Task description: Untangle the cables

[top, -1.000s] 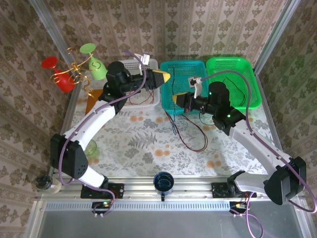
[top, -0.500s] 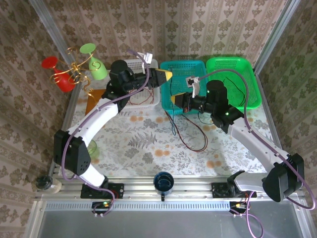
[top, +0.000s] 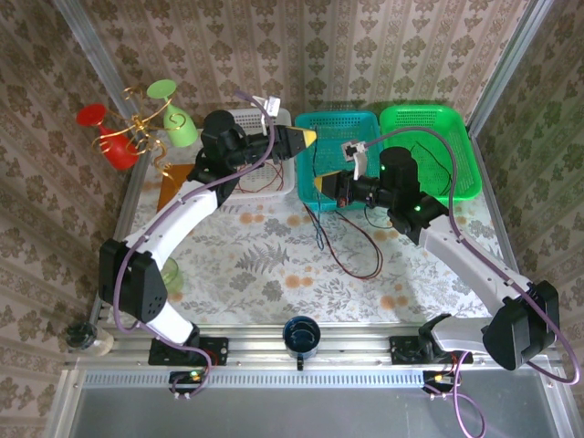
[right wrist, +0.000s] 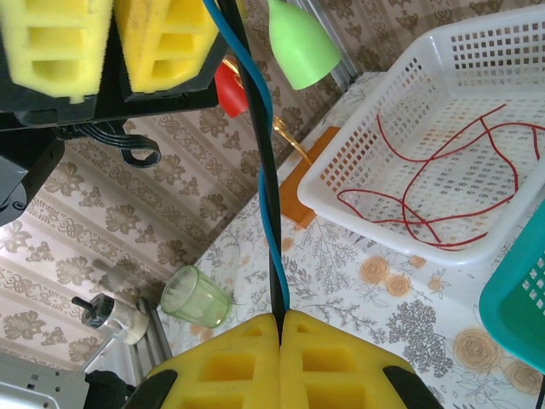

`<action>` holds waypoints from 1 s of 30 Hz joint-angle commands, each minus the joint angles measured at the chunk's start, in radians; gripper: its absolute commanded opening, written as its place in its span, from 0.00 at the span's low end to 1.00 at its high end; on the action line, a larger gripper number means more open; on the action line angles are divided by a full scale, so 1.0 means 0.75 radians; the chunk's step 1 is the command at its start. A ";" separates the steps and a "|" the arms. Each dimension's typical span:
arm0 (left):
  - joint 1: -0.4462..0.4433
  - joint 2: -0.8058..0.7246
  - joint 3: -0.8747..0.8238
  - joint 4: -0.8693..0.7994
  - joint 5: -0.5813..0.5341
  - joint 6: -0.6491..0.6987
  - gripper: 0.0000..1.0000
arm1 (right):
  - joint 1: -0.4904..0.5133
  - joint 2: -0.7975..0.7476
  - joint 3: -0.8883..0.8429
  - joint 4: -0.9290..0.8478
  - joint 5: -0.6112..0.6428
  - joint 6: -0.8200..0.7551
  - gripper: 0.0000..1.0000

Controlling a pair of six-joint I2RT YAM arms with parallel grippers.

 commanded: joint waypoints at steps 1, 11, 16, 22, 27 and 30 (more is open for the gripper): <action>-0.010 0.010 0.027 0.041 -0.002 -0.001 0.10 | -0.006 -0.003 0.047 -0.009 -0.037 0.001 0.00; -0.009 0.005 0.008 0.031 -0.022 0.013 0.00 | -0.012 -0.010 0.039 0.011 -0.037 0.010 0.00; -0.011 0.000 -0.054 0.072 -0.073 -0.016 0.00 | -0.025 -0.026 0.022 0.086 -0.015 0.058 0.00; -0.027 -0.001 -0.095 0.098 -0.106 -0.030 0.00 | -0.027 -0.017 0.031 0.121 -0.007 0.071 0.00; -0.034 -0.004 -0.092 0.094 -0.111 -0.023 0.00 | -0.031 -0.012 0.030 0.113 -0.002 0.066 0.00; -0.026 -0.009 -0.072 0.077 -0.122 -0.006 0.00 | -0.033 -0.018 0.018 0.083 0.008 0.042 0.00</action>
